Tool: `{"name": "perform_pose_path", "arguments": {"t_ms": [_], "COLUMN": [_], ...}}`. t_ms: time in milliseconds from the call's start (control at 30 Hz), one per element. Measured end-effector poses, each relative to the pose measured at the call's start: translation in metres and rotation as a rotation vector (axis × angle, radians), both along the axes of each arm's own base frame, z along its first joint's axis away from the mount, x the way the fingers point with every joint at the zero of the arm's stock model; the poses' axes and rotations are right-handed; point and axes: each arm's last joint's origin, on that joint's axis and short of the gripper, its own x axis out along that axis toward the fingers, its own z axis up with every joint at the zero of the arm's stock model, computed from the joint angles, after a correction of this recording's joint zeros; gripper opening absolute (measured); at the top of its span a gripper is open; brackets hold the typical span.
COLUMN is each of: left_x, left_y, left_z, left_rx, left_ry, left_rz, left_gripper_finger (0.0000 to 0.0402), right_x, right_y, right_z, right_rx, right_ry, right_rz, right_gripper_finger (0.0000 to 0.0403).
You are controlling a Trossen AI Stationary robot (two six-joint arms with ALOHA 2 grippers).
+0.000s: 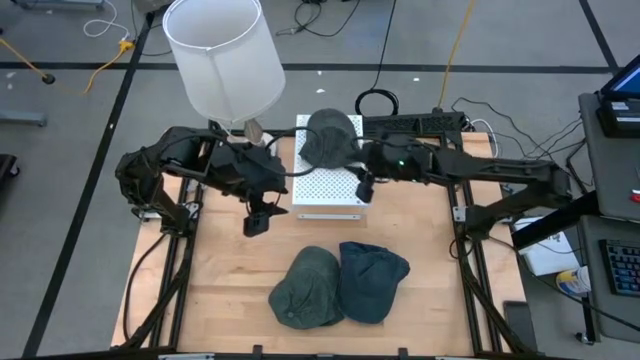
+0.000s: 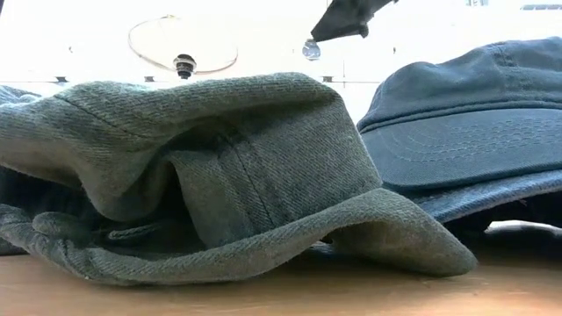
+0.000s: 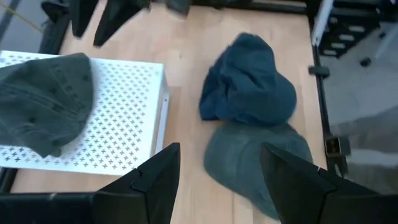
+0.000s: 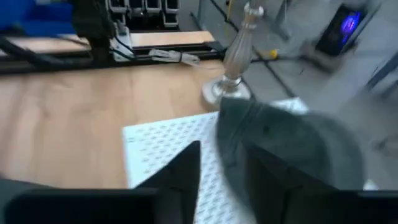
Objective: Pick & Place hat
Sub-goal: Stack the black cap on top of the other black cap on the shelf
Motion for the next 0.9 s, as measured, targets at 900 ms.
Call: {"name": "perform_pose_path", "arguments": {"t_ms": [900], "left_x": [-0.003], "left_y": [-0.072], "left_z": [-0.017], "left_rx": [-0.087], "left_ry": [0.117], "left_rz": [-0.068], "left_gripper_finger": [0.0225], "right_x": [-0.061], "right_y": [0.062], "right_z": [0.037], "right_rx": [0.405], "right_ry": [-0.099], "right_rz": [0.339], "right_gripper_finger": [0.0212]}}
